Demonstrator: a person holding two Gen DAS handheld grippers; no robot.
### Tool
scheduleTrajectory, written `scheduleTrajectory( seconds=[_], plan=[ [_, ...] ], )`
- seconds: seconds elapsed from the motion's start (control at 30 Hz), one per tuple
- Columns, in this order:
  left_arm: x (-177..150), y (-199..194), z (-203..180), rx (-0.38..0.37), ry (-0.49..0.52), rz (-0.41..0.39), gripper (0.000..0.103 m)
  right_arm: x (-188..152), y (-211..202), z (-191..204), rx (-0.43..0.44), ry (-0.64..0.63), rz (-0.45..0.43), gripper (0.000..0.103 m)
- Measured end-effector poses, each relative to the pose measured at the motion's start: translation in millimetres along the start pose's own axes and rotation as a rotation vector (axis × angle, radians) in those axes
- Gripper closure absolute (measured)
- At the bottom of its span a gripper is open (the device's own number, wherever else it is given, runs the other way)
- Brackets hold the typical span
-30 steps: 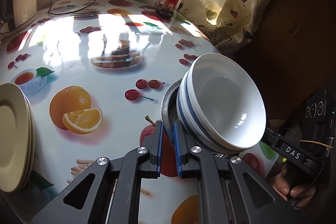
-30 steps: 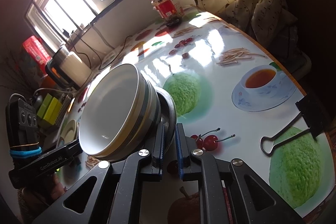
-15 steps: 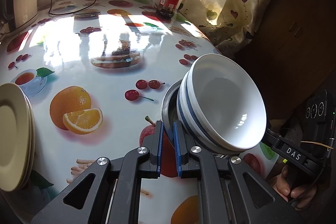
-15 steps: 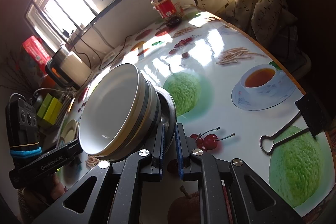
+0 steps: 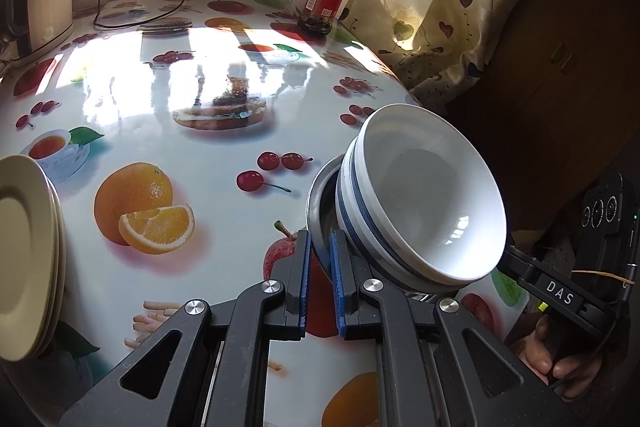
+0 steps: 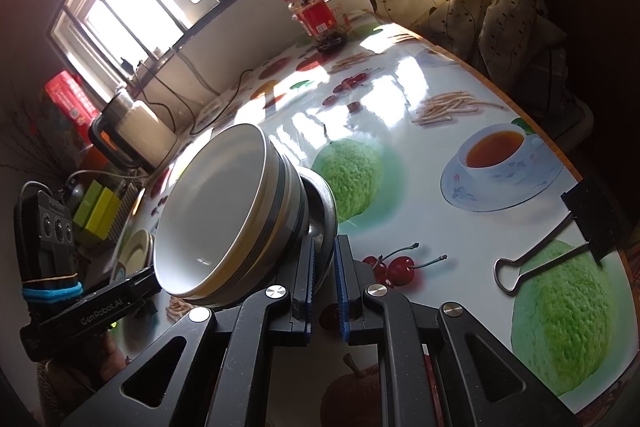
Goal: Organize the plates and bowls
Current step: 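Lift the metal bowl with its nested white bowls using both tools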
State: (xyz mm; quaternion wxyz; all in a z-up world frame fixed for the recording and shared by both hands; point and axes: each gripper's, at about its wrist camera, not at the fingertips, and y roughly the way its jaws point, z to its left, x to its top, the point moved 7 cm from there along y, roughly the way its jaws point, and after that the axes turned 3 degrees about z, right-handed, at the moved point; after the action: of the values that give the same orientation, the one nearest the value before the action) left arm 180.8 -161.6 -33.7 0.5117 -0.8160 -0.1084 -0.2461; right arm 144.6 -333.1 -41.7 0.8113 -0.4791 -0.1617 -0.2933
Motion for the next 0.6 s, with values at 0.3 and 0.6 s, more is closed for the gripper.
scheduleTrajectory(
  seconds=[0.3, 0.6],
  plan=[
    [-1.4, -1.1, 1.2, 0.003, -0.004, -0.009, 0.094, -0.3, -1.8, 3.5, 0.006, -0.003, -0.006, 0.092],
    [0.0, 1.3, 1.1, -0.008, -0.007, -0.005, 0.094, 1.8, 4.3, -4.8, 0.015, 0.009, 0.001, 0.091]
  ],
)
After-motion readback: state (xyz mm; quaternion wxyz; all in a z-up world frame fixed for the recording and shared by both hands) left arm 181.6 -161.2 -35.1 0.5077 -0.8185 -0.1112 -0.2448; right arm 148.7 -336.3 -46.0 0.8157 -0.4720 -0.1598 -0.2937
